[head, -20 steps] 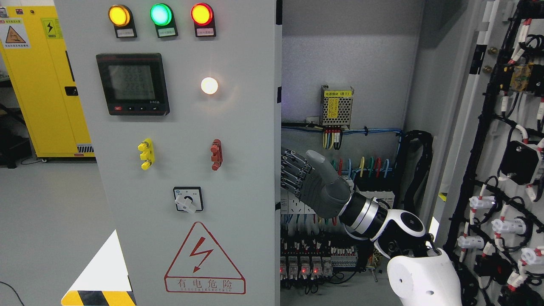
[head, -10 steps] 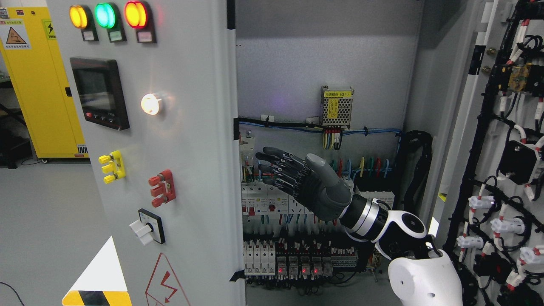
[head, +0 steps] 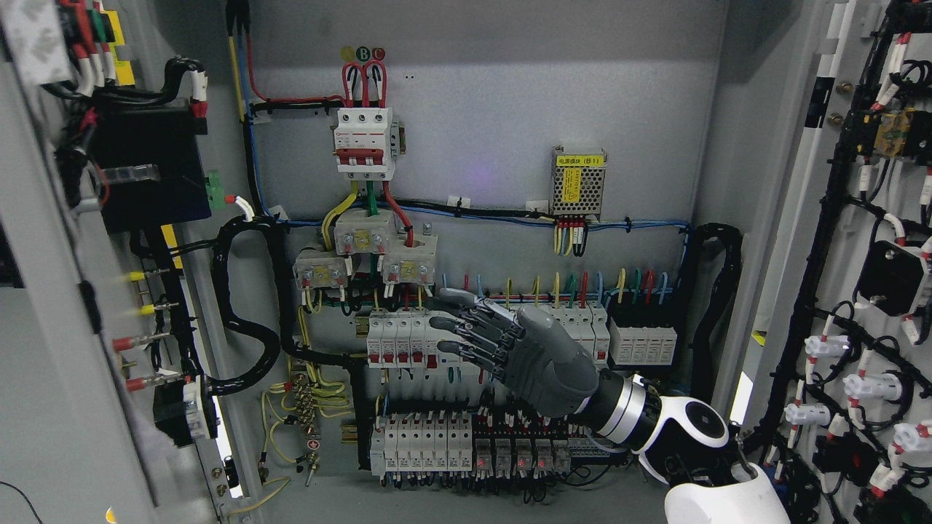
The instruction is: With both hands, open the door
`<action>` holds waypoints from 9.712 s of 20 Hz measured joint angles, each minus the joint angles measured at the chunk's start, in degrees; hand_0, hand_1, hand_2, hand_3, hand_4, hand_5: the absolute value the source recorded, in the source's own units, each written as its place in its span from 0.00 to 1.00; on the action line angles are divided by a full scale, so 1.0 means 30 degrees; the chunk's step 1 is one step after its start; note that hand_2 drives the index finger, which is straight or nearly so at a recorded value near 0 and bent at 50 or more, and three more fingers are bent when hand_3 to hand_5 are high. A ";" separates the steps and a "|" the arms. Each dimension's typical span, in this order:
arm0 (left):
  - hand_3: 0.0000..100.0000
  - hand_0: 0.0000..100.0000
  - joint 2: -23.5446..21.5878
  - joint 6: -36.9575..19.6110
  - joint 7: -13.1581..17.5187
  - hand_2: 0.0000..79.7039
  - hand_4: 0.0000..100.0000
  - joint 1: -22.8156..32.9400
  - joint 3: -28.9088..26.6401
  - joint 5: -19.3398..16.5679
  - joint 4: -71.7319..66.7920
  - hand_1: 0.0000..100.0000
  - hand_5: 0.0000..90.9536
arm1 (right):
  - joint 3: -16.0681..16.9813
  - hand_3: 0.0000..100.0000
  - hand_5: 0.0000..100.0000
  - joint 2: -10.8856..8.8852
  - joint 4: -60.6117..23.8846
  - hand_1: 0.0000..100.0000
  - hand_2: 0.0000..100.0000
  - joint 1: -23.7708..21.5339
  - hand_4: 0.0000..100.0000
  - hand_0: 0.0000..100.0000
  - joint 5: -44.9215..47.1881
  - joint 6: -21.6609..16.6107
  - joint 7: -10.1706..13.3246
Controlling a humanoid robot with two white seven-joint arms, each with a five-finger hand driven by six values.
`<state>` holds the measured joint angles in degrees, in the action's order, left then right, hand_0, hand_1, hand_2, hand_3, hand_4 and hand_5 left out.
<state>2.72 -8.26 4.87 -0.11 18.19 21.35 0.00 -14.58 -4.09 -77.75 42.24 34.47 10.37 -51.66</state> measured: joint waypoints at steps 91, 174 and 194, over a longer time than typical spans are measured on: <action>0.00 0.00 -0.0314 0.0172 0.0081 0.00 0.00 0.1071 0.0000 0.0006 0.2585 0.00 0.00 | -0.7796 0.00 0.00 0.0437 -0.3779 0.15 0.00 -0.5497 0.00 0.21 -0.2249 -0.2795 0.7550; 0.00 0.00 -0.5952 -0.6340 0.6098 0.00 0.00 0.9932 -1.0991 0.3919 3.8194 0.00 0.00 | 0.9464 0.00 0.00 -0.6881 -1.3421 0.14 0.00 -2.1438 0.00 0.21 0.2099 -1.4176 0.8915; 0.00 0.00 -0.7521 -0.4254 0.8055 0.00 0.00 0.9602 -1.3545 0.8259 3.5470 0.00 0.00 | 1.1441 0.00 0.00 -0.6343 -1.2391 0.14 0.00 -2.1555 0.00 0.21 0.3163 -1.3926 0.8930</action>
<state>-19.84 -21.03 29.04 28.69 -22.44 46.12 106.41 19.75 -23.12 -114.92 -22.43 43.96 -31.41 -24.87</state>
